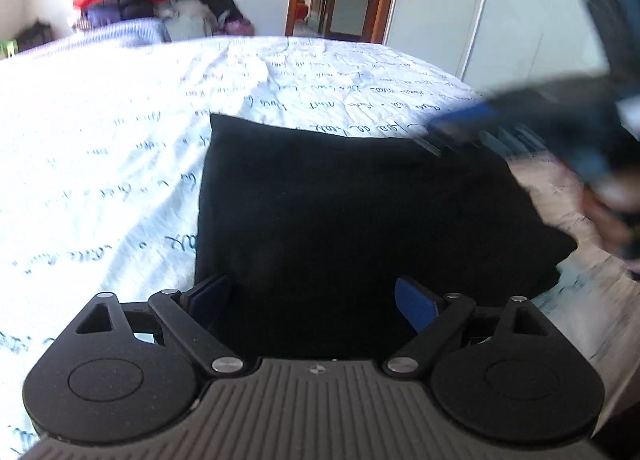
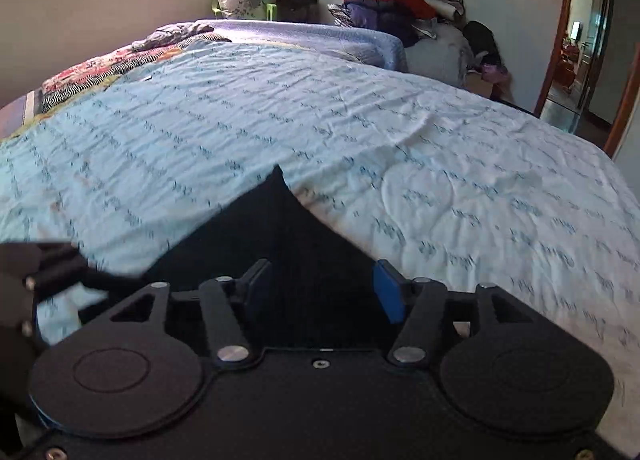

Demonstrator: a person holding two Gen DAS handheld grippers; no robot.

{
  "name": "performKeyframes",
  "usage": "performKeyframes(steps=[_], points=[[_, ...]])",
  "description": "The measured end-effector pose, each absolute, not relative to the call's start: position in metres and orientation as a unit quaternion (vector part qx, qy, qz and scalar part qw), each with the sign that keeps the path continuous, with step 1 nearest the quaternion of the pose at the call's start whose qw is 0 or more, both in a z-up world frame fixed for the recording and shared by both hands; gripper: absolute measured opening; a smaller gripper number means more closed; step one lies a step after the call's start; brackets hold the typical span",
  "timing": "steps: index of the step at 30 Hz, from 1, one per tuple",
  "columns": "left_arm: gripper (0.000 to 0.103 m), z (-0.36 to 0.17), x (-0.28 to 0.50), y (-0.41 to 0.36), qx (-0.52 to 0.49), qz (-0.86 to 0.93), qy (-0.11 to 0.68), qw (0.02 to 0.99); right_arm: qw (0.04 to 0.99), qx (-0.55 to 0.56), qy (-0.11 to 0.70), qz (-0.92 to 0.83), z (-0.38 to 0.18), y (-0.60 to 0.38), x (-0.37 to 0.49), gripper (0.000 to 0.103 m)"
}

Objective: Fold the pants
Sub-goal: 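Press and straighten the folded trouser bundle with both grippers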

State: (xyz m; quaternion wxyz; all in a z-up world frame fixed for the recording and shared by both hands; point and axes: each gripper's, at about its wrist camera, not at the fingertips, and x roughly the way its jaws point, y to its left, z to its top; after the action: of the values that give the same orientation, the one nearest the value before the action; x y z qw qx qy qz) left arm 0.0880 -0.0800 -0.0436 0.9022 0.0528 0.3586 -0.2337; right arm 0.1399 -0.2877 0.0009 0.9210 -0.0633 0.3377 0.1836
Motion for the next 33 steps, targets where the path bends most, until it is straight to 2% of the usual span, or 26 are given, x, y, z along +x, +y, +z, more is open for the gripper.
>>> performKeyframes(steps=[3, 6, 9, 12, 15, 17, 22, 26, 29, 33], points=[[0.092, -0.037, 0.082, -0.077, 0.044, -0.239, 0.343, 0.907, 0.924, -0.053, 0.351, 0.144, -0.012, -0.313, 0.103, 0.058], [0.097, -0.043, 0.089, -0.080, 0.032, -0.253, 0.369, 0.894, 0.923, -0.048, 0.362, 0.124, -0.034, -0.324, 0.086, 0.058], [0.092, -0.044, 0.085, -0.081, 0.053, -0.226, 0.361, 0.903, 0.931, -0.054, 0.350, 0.089, -0.035, -0.324, 0.072, 0.059], [0.095, -0.033, 0.081, -0.074, 0.033, -0.232, 0.343, 0.910, 0.944, -0.045, 0.316, 0.081, -0.025, -0.327, 0.051, 0.062], [0.096, -0.041, 0.087, -0.081, 0.061, -0.223, 0.376, 0.897, 0.932, -0.036, 0.347, 0.096, -0.042, -0.329, 0.045, 0.062], [0.095, -0.043, 0.083, -0.081, 0.062, -0.217, 0.372, 0.900, 0.936, -0.044, 0.339, 0.085, -0.046, -0.329, 0.038, 0.064], [0.096, -0.025, 0.081, -0.076, 0.050, -0.213, 0.341, 0.914, 0.949, 0.065, 0.304, 0.049, -0.034, -0.363, 0.029, 0.064], [0.097, -0.015, 0.092, -0.081, 0.046, -0.201, 0.341, 0.917, 0.955, 0.095, 0.281, 0.011, -0.030, -0.371, 0.030, 0.064], [0.096, -0.023, 0.101, -0.092, 0.060, -0.194, 0.359, 0.911, 0.960, 0.091, 0.262, 0.034, -0.029, -0.358, 0.034, 0.067], [0.097, -0.036, 0.106, -0.098, 0.062, -0.173, 0.384, 0.905, 0.954, 0.028, 0.296, 0.042, -0.044, -0.335, 0.044, 0.067]])
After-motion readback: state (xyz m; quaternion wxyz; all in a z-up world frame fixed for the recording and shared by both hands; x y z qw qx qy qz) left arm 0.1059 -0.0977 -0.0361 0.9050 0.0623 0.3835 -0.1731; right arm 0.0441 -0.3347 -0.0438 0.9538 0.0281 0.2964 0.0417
